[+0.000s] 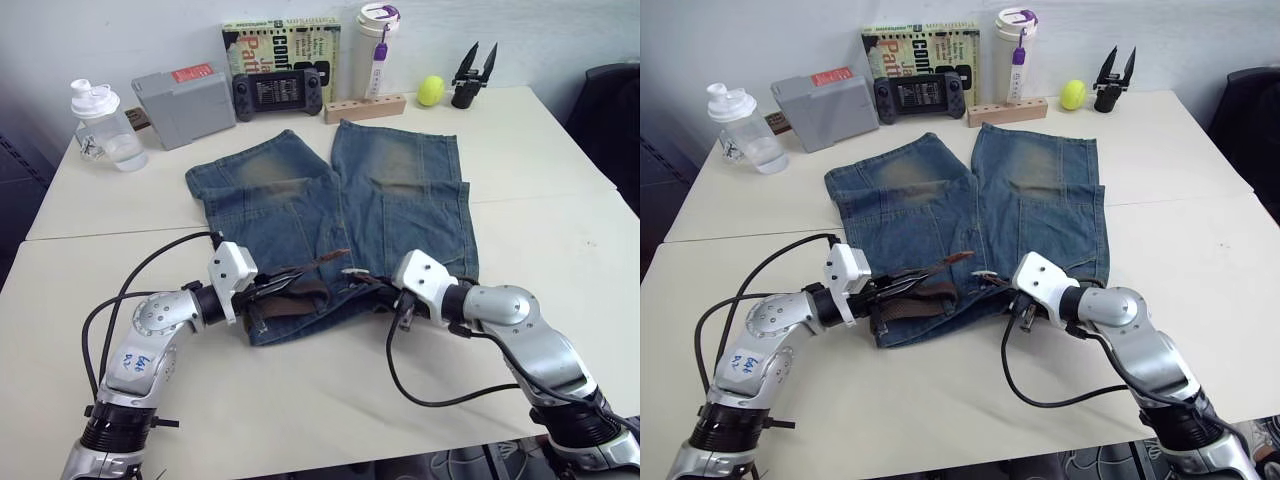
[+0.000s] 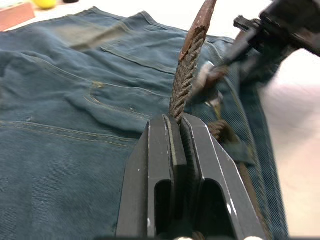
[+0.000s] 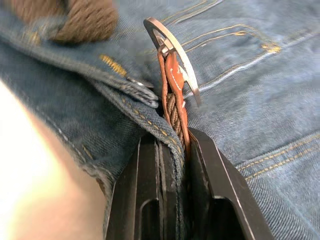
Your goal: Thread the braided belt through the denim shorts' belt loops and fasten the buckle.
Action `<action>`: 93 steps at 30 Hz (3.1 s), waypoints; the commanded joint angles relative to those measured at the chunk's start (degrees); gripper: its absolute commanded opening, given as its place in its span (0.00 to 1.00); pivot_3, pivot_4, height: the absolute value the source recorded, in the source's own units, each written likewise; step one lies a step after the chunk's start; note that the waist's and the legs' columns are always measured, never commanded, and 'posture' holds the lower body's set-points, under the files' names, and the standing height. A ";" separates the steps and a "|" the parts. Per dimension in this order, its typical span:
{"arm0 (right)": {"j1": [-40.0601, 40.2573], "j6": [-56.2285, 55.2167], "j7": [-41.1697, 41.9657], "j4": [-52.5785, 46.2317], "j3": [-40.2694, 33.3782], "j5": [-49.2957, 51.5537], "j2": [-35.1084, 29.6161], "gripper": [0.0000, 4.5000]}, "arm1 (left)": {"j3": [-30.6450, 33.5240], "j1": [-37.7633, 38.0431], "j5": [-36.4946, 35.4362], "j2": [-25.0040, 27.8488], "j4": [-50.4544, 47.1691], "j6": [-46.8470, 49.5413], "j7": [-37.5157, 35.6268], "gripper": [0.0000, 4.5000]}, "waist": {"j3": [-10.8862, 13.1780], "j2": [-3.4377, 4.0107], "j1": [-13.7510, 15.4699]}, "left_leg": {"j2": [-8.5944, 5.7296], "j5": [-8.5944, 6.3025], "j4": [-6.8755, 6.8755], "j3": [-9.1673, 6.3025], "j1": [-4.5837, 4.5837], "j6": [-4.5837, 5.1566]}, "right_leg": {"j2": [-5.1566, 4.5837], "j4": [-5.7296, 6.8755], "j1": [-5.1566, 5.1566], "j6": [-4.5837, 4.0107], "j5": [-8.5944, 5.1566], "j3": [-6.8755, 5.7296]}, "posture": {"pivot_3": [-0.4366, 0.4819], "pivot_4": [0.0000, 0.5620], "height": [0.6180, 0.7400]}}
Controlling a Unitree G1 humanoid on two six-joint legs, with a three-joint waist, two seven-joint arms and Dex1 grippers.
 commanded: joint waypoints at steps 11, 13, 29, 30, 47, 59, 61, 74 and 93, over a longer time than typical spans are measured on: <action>-4.97 18.28 -10.49 -7.53 -4.37 5.98 6.79 0.03 | -0.24 2.99 -0.91 1.32 -5.68 13.50 4.69 0.00 | 0.00 0.00 -0.08 | -0.02 0.01 0.07 0.10 -0.35 -0.02 | 0.00 0.23 -0.46 -0.01 -0.01 0.12 | 0.48 0.27 0.84; -5.13 19.28 -11.47 -8.60 -4.35 6.36 7.18 0.03 | -0.61 2.80 -0.64 0.78 -6.22 15.64 6.48 0.00 | 0.00 0.00 -0.11 | -0.02 0.01 0.07 0.10 -0.35 -0.02 | 0.00 0.23 -0.46 -0.01 0.00 0.12 | 0.48 0.27 0.84; -5.60 22.33 -16.82 -14.13 -0.35 6.65 8.41 0.03 | -2.97 -0.11 -0.27 -4.57 -9.34 25.77 16.04 0.00 | -0.01 -0.01 -0.05 | -0.04 0.02 0.09 0.10 -0.35 -0.03 | 0.00 0.27 -0.47 -0.01 0.00 0.13 | 0.48 0.27 0.84; -5.54 22.26 -16.71 -14.25 -0.08 6.66 8.15 0.03 | -3.20 -0.34 0.01 -4.56 -9.24 25.49 16.13 0.00 | -0.01 -0.01 -0.06 | -0.04 0.02 0.08 0.10 -0.35 -0.03 | 0.00 0.27 -0.47 -0.01 0.00 0.14 | 0.48 0.27 0.84; -5.42 23.43 -15.24 -16.37 4.73 8.13 6.73 0.03 | -6.15 -4.50 4.25 -7.29 -6.68 23.91 17.40 0.00 | -0.02 -0.02 -0.11 | -0.04 0.02 0.09 0.11 -0.34 -0.03 | 0.00 0.28 -0.47 -0.01 0.00 0.13 | 0.48 0.27 0.84; -5.37 18.93 -7.26 -14.76 12.20 6.96 -1.53 0.03 | -10.08 -7.41 5.81 -12.84 -1.47 13.55 14.20 0.00 | -0.03 -0.04 -0.14 | -0.04 0.02 0.08 0.11 -0.35 -0.03 | 0.00 0.26 -0.47 -0.01 0.00 0.12 | 0.48 0.27 0.84; -5.50 17.14 -6.25 -13.92 12.51 6.09 -2.89 0.03 | -10.04 -7.81 5.88 -13.15 -0.29 12.77 13.87 0.00 | -0.03 -0.04 -0.18 | -0.04 0.02 0.07 0.12 -0.34 -0.03 | 0.01 0.26 -0.48 -0.01 -0.01 0.13 | 0.48 0.27 0.84; -5.48 13.39 3.23 -13.88 -4.22 16.65 -8.37 0.82 | -10.82 -6.89 7.55 -14.13 1.89 10.31 13.03 0.00 | -0.03 -0.09 0.25 | -0.06 0.02 0.15 0.09 -0.37 -0.02 | -0.03 0.30 -0.48 0.00 0.00 0.11 | 0.48 0.27 0.84; -19.10 -37.81 7.86 17.14 11.18 -15.80 -13.80 0.98 | -13.12 -8.30 13.98 -11.51 3.36 5.08 11.84 0.00 | -0.03 -0.11 0.74 | -0.05 0.03 0.19 0.17 -0.36 0.00 | -0.04 0.32 -0.48 0.01 0.01 0.12 | 0.48 0.27 0.84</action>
